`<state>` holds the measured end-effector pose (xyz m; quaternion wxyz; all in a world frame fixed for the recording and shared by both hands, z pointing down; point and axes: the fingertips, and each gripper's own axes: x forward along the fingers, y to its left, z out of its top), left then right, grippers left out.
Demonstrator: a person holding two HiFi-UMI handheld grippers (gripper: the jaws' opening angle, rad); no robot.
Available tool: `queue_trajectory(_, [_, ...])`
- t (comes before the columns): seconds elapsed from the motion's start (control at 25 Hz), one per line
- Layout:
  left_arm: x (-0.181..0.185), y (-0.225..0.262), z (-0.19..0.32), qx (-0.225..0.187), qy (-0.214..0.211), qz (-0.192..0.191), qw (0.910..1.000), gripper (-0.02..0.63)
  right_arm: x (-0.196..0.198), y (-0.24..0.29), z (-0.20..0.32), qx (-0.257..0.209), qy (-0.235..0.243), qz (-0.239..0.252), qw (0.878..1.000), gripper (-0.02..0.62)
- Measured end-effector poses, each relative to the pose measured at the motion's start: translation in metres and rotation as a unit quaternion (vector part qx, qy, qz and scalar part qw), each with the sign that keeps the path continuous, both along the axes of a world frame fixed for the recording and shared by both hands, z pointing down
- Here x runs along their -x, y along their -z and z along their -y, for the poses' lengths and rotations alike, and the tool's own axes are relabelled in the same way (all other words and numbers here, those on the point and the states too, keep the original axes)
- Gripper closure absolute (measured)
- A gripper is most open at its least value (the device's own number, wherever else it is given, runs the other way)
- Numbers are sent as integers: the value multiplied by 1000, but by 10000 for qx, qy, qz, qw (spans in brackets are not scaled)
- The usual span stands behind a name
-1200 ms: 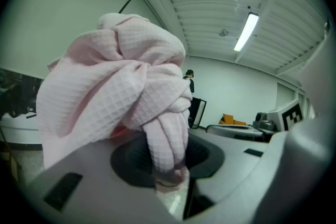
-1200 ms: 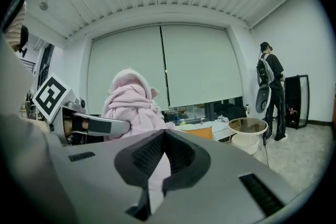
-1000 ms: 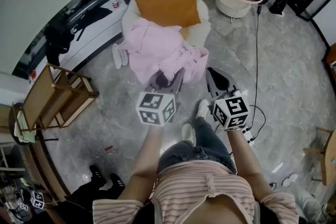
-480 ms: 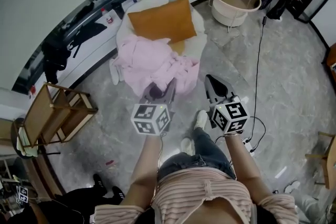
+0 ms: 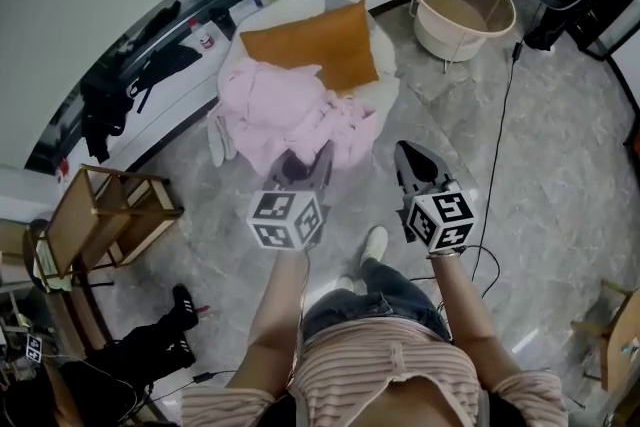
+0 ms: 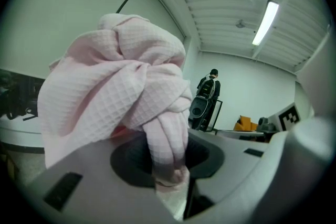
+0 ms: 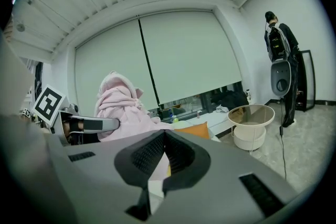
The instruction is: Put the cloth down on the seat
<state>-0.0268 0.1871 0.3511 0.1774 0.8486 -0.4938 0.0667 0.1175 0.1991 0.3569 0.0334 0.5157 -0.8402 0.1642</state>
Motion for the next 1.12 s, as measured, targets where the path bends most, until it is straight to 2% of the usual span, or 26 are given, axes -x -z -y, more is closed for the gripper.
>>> queue_trajectory(0.32, [-24, 6, 51, 8, 133, 44, 9999, 485, -27, 2, 52, 6, 67, 96, 9999, 588])
queue_trajectory(0.8, [-49, 1, 94, 55, 102, 50, 9999, 485, -58, 4, 86, -66, -18, 9, 10000, 588])
queue_trajectory(1.12, [-38, 1, 144, 139, 68, 20, 9999, 485, -48, 2, 132, 59, -47, -58, 10000, 588])
